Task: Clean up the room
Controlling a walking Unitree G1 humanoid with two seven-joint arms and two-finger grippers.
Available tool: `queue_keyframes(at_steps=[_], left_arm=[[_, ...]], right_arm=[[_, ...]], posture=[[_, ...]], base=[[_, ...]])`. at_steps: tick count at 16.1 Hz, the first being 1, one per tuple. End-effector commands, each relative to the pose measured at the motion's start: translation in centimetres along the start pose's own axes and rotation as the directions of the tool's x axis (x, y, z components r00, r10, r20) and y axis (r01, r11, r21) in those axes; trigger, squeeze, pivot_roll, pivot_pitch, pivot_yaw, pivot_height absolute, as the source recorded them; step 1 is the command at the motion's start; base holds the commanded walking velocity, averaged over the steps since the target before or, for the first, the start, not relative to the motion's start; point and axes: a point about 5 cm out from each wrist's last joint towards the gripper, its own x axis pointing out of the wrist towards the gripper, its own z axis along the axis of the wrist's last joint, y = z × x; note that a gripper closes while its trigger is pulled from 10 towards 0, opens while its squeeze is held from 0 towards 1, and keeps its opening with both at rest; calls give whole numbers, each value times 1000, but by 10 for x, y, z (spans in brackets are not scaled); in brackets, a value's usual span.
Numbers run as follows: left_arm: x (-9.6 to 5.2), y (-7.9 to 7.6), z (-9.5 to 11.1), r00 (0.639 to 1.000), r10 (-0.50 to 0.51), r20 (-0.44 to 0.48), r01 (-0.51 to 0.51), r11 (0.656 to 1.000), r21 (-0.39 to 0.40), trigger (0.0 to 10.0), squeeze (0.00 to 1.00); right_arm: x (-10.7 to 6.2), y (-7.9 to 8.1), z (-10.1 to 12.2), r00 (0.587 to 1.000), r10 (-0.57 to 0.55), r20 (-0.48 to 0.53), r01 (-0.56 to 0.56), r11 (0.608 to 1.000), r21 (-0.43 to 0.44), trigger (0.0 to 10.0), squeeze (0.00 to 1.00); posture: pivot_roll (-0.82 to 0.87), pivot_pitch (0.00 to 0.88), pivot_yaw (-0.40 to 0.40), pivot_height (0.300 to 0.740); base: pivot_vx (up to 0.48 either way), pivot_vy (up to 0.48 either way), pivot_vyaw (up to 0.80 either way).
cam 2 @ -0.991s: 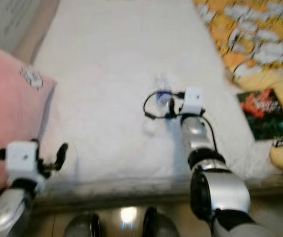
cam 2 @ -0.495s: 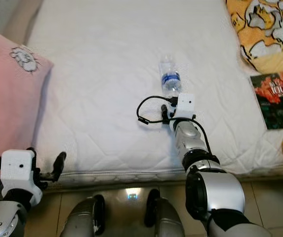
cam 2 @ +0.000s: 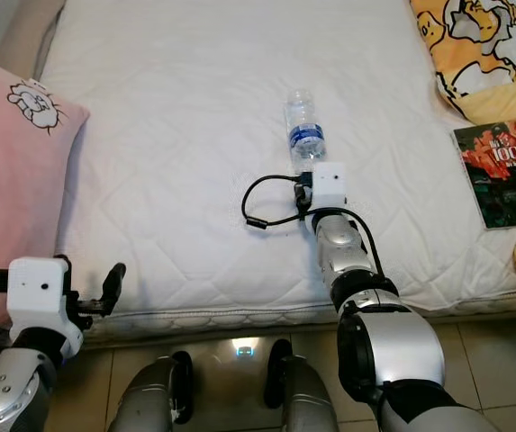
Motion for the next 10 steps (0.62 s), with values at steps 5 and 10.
queue_keyframes(at_steps=[5,10], left_arm=[[1,-1,-9,999,6,-44,-7,1000,-17,10000,0],[7,-2,-8,999,9,-32,-10,1000,-23,10000,0]], right_arm=[[-2,7,-6,1000,-7,11,7,999,-42,10000,0],[0,5,7,996,-45,77,51,996,-77,10000,0]], posture=[[333,329,-3,740],[324,307,-8,740]], base=[[0,0,0],[0,0,0]])
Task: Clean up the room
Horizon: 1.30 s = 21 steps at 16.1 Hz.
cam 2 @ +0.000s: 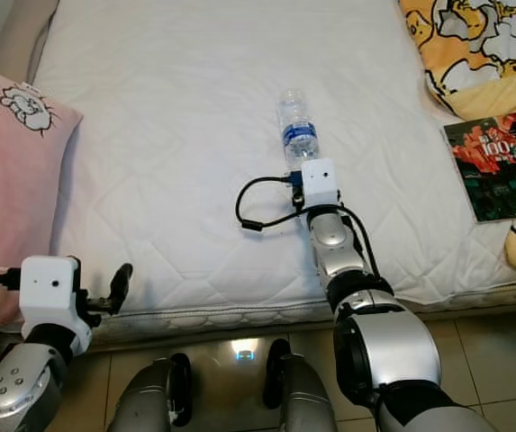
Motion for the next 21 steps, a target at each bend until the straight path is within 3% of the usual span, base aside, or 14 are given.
queue_keyframes(at_steps=[1,2,3,10,11,12,17,18,19,20,21], left_arm=[[-2,2,-6,1000,15,-27,-15,1000,-7,10000,0],[-1,1,-6,1000,11,-25,-11,1000,-8,10000,0],[-1,0,-6,1000,7,-24,-8,1000,-9,10000,0],[1,-2,-5,1000,3,-16,-3,1000,-10,10000,0],[1,-3,-5,1000,3,-14,-3,1000,-9,10000,0],[1,-3,-5,1000,3,-14,-3,1000,-9,10000,0],[0,-3,-6,1000,5,-10,-5,1000,-11,10000,0],[0,-3,-6,1000,3,-9,-3,1000,-11,10000,0],[0,-3,-6,1000,2,-9,-2,1000,-11,10000,0],[0,-3,-6,1000,1,-9,-1,1000,-11,10000,0],[-1,-3,-6,1000,1,-8,-1,1000,-10,10000,0]], right_arm=[[0,0,0,1000,-10,0,10,1000,11,10000,0],[0,-1,0,1000,-14,-4,14,1000,26,10000,820],[0,-1,-1,1000,-12,-8,12,999,37,10000,1000],[0,-3,3,1000,-20,22,19,998,53,10000,1000],[2,0,12,997,-5,75,4,1000,16,10000,925],[2,2,16,995,10,97,-10,1000,-4,10000,0],[3,5,12,999,7,53,-11,998,60,10000,0],[2,3,8,1000,0,17,-2,990,142,10000,0],[3,2,7,1000,-6,7,5,987,163,8078,0],[3,2,7,1000,-8,6,7,984,179,7608,0],[3,2,8,1000,-12,5,11,983,185,0,0]], posture=[[324,307,-8,740],[321,307,-8,740],[320,308,-7,740],[321,306,-9,740],[322,307,-10,740],[322,308,-11,740],[330,299,-15,740],[332,297,-15,740],[332,297,-15,740],[333,295,-14,740],[333,295,-13,740]], base=[[0,0,0],[0,0,0],[0,0,0],[0,0,0],[0,0,0],[0,0,0],[0,0,0],[0,0,0],[0,0,0],[0,0,0],[0,0,0]])
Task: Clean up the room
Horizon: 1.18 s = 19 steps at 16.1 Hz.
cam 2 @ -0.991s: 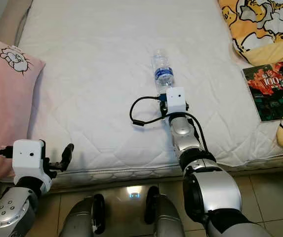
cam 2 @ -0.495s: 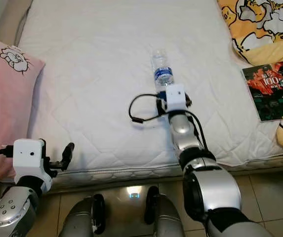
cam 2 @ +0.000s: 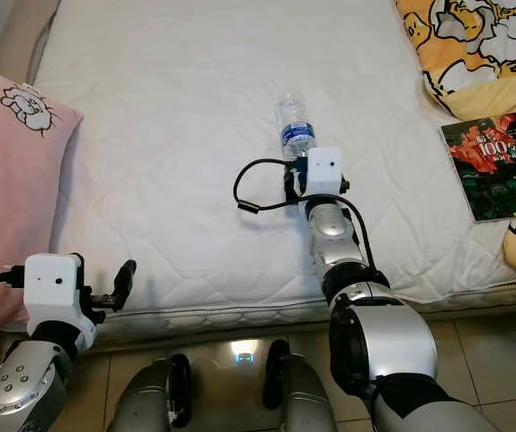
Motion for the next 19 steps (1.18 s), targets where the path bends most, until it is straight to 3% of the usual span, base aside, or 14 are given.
queue_keyframes(at_steps=[1,6,11,15,17,19], left_arm=[[-2,0,-6,1000,4,-22,-4,1000,3,10000,0],[1,-1,-5,1000,2,-19,-2,1000,2,10000,0],[2,-4,-6,1000,-4,-21,3,1000,-5,10000,0],[5,-6,-7,1000,-8,-23,8,1000,-12,10000,0],[11,-7,-7,1000,-10,-19,9,1000,-12,10000,0],[39,-5,3,999,-12,34,13,1000,-27,10000,0]], right_arm=[[-2,1,-8,999,2,-37,-2,1000,16,0,0],[-1,3,-8,998,36,-52,-33,998,58,0,0],[-3,0,-15,995,24,-97,-8,987,163,0,0],[-4,-6,-18,994,15,-105,5,983,185,0,0],[1,-8,-2,999,-2,-34,7,987,162,0,0],[5,-12,22,995,-39,88,21,981,191,0,0]], posture=[[331,293,-12,740],[327,295,-12,740],[311,303,-14,740],[302,301,-19,740],[301,287,-27,740],[268,183,-32,740]], base=[[0,0,0],[0,0,0],[0,0,0],[0,0,0],[0,0,0],[0,0,0]])
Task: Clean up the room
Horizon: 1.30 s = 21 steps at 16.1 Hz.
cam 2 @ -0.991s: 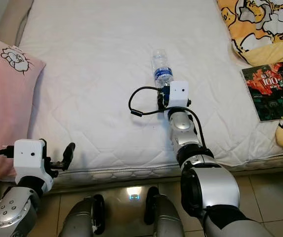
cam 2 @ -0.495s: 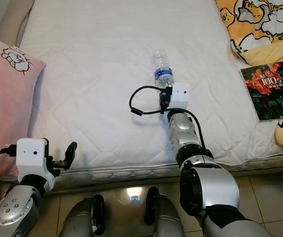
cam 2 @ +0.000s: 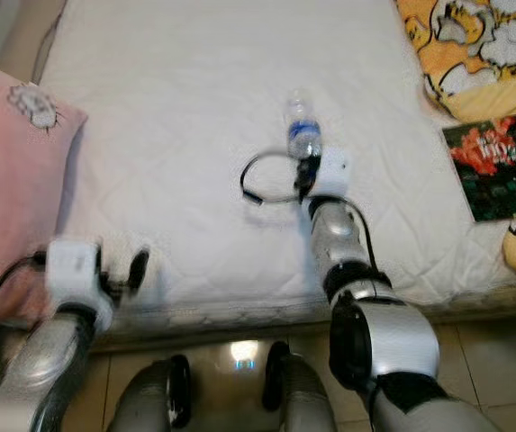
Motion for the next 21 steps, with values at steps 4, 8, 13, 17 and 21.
queue_keyframes(at_steps=[4,8,13,17,21], left_arm=[[37,1,15,997,-13,82,13,1000,-6,10000,0],[61,16,17,991,19,130,-15,999,-31,10000,0],[67,-2,1,994,0,110,16,989,-144,10000,0],[53,7,-18,993,-50,105,60,994,-96,10000,0],[66,-10,-6,983,-102,149,116,990,-82,10000,0]], right_arm=[[1,-5,32,978,24,207,-21,1000,-19,0,0],[-34,-18,15,946,42,321,7,989,-151,0,0],[-74,-16,-27,964,10,266,23,993,-119,0,0],[-126,-33,-60,985,-43,166,61,993,-106,0,0],[-136,-47,-63,991,-37,131,60,983,-175,0,0]], posture=[[200,51,-35,740],[93,0,-38,740],[21,0,-10,740],[-31,0,22,740],[-60,0,29,740]], base=[[0,0,0],[0,0,0],[0,0,0],[0,0,0],[0,0,0]])
